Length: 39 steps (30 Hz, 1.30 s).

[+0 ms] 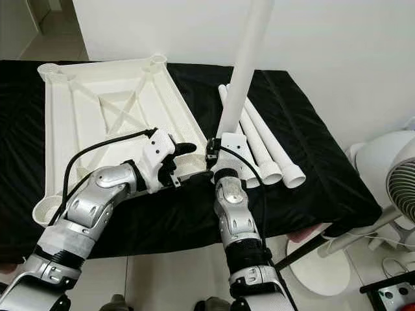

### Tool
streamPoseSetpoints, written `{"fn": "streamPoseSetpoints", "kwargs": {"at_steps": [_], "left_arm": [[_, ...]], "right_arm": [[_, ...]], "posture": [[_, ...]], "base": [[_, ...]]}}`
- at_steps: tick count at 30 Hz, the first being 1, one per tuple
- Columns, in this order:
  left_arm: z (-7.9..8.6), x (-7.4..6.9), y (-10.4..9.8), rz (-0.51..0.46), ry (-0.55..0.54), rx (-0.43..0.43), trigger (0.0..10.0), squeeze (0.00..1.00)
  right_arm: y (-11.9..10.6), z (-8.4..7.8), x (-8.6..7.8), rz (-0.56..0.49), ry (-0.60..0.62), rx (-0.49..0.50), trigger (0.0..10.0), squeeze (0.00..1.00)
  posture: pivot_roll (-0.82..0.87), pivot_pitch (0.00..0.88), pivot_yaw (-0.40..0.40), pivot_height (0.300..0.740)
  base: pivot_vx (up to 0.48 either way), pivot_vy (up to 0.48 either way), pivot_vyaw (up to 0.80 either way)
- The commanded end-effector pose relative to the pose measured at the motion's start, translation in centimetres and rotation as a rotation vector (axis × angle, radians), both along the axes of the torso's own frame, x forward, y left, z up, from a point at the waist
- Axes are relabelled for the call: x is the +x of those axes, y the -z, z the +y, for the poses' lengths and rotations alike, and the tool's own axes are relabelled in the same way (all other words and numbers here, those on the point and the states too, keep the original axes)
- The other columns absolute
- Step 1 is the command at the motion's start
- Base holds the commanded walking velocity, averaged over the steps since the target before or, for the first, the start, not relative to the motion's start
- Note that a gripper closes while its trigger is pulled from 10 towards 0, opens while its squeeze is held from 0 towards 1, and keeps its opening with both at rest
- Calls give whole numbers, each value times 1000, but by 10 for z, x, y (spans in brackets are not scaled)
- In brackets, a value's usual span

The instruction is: Building children table

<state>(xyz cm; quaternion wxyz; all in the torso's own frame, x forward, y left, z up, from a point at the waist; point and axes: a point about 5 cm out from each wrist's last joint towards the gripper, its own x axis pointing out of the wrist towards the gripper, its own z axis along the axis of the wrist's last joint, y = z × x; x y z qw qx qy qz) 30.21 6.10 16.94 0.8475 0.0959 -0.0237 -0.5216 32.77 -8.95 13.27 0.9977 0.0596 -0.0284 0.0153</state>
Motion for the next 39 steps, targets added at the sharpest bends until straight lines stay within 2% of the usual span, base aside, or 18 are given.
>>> {"fn": "streamPoseSetpoints", "kwargs": {"at_steps": [1, 3, 4, 8, 10, 14, 17, 18, 20, 22, 23, 28, 33, 34, 36, 37, 38, 39], "left_arm": [[-2, -1, 1, 12, 12, -7, 10000, 0], [-2, -1, 1, 11, 12, -6, 10000, 0], [-1, -1, 1, 8, 15, -3, 10000, 0], [0, -2, 1, 3, 24, 1, 10000, 0], [0, -3, 1, 2, 26, 1, 10000, 0], [-2, -4, 1, 0, 39, 0, 10000, 0], [-2, -4, 1, 0, 44, 3, 10000, 0], [-2, -4, 1, -9, 54, 10, 10000, 0], [-2, -4, 1, -9, 54, 10, 10000, 0], [-3, -5, 0, -21, 69, 17, 10000, 0], [-3, -5, 0, -21, 69, 17, 10000, 0], [-5, -5, -1, -18, 75, 15, 10000, 0], [-5, -5, -2, -20, 74, 15, 10000, 0], [-5, -4, -2, -21, 71, 13, 10000, 0], [-5, -4, -2, -21, 71, 13, 10000, 0], [-5, -4, -2, -22, 71, 12, 10000, 0], [-5, -5, -2, -23, 71, 12, 10000, 0], [-5, -5, -2, -23, 71, 12, 10000, 0]], "right_arm": [[-3, 1, -1, -1, 18, -2, 10000, 514], [-3, 0, -1, -1, 21, -6, 10000, 514], [-6, -7, -1, -21, 3, -2, 10000, 1000], [-8, -26, -4, -45, -87, 34, 10000, 1000], [-8, -30, -5, -47, -108, 32, 10000, 1000], [-8, -51, -7, -61, -202, -45, 10000, 1000], [-8, -56, -7, -66, -242, -91, 10000, 1000], [-5, -58, -6, -58, -288, -113, 10000, 0], [-5, -58, -6, -58, -288, -113, 10000, 0], [-2, -58, -2, -46, -377, -148, 10000, 0], [-2, -58, -2, -46, -377, -148, 10000, 0], [-3, -47, 8, -48, -517, -183, 10000, 0], [-2, -40, 13, -36, -578, -188, 10000, 0], [-2, -37, 16, -28, -601, -199, 3255, 0], [-2, -37, 16, -28, -601, -199, 3255, 0], [-1, -36, 17, -23, -608, -198, 1922, 0], [0, -36, 18, -21, -614, -195, 0, 0], [0, -36, 18, -21, -614, -195, 0, 0]], "posture": [[45, 0, -77, 740], [45, 0, -77, 740], [46, 0, -76, 740], [45, 0, -75, 740], [45, 0, -75, 740], [45, 0, -71, 740], [42, 0, -67, 740], [42, 0, -67, 740], [42, 0, -67, 740], [44, 0, -62, 740], [44, 0, -62, 740], [57, 0, -60, 740], [61, 0, -60, 740], [63, 0, -64, 740], [63, 0, -64, 740], [64, 0, -66, 740], [64, 0, -66, 740], [64, 0, -66, 740]], "base": [[0, 0, 0], [0, 0, 0], [0, 0, 0], [0, 0, 0], [0, 0, 0], [0, 0, 0], [0, 0, 0], [0, 0, 0], [0, 0, 0], [0, 0, 0], [0, 0, 0], [0, 0, 0], [0, 0, 0], [0, 0, 0], [0, 0, 0], [0, 0, 0], [0, 0, 0], [0, 0, 0]]}}
